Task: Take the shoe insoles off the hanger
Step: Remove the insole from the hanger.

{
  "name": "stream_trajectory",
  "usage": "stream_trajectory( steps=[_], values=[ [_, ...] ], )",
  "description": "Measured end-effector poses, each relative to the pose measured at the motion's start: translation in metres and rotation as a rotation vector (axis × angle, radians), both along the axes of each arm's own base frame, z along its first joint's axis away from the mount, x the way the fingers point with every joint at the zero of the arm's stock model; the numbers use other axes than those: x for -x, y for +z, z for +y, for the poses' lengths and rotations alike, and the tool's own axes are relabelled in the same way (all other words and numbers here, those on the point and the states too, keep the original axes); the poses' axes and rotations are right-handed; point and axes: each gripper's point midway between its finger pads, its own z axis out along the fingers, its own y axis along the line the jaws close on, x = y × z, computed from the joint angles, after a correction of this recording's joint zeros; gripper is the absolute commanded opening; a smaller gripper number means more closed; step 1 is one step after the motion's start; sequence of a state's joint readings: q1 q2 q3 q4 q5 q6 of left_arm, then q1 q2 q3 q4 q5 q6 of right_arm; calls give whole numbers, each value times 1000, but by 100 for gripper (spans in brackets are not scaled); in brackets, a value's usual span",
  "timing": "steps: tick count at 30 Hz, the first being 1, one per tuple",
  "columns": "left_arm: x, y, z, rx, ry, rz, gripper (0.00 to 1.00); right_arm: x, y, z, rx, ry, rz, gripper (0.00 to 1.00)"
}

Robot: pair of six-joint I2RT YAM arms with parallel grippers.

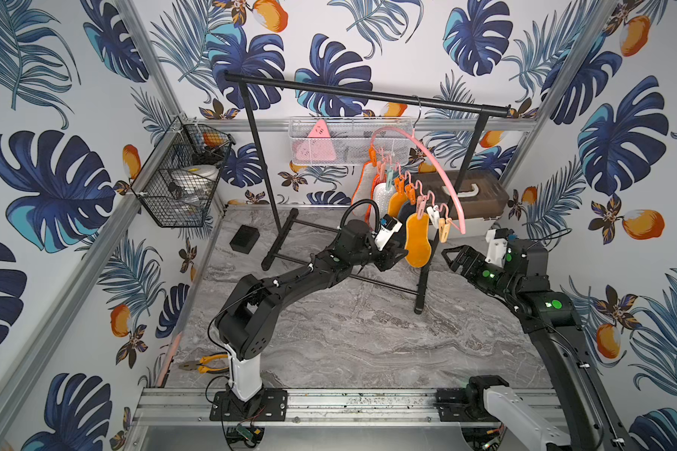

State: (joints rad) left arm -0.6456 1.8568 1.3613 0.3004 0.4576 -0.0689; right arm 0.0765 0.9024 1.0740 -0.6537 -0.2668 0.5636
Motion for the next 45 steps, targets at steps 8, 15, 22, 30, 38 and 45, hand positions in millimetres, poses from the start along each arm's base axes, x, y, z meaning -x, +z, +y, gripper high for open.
stream_trajectory(
  steps=[8,15,22,30,38,45],
  values=[
    [4,7,-6,35,-44,-27,54,3,1,1,3,8,-6,95],
    [3,4,-11,54,-70,-42,38,3,-3,4,-3,30,5,95],
    [-7,19,-25,90,-99,-79,9,6,0,5,-3,38,-7,95],
    [-8,24,-28,102,-113,-83,0,8,0,5,8,45,-10,96],
    [10,28,-10,78,-131,-82,0,11,-1,18,8,144,-34,97],
    [31,58,14,31,-146,-82,0,29,15,46,-19,351,-182,95]
  ],
)
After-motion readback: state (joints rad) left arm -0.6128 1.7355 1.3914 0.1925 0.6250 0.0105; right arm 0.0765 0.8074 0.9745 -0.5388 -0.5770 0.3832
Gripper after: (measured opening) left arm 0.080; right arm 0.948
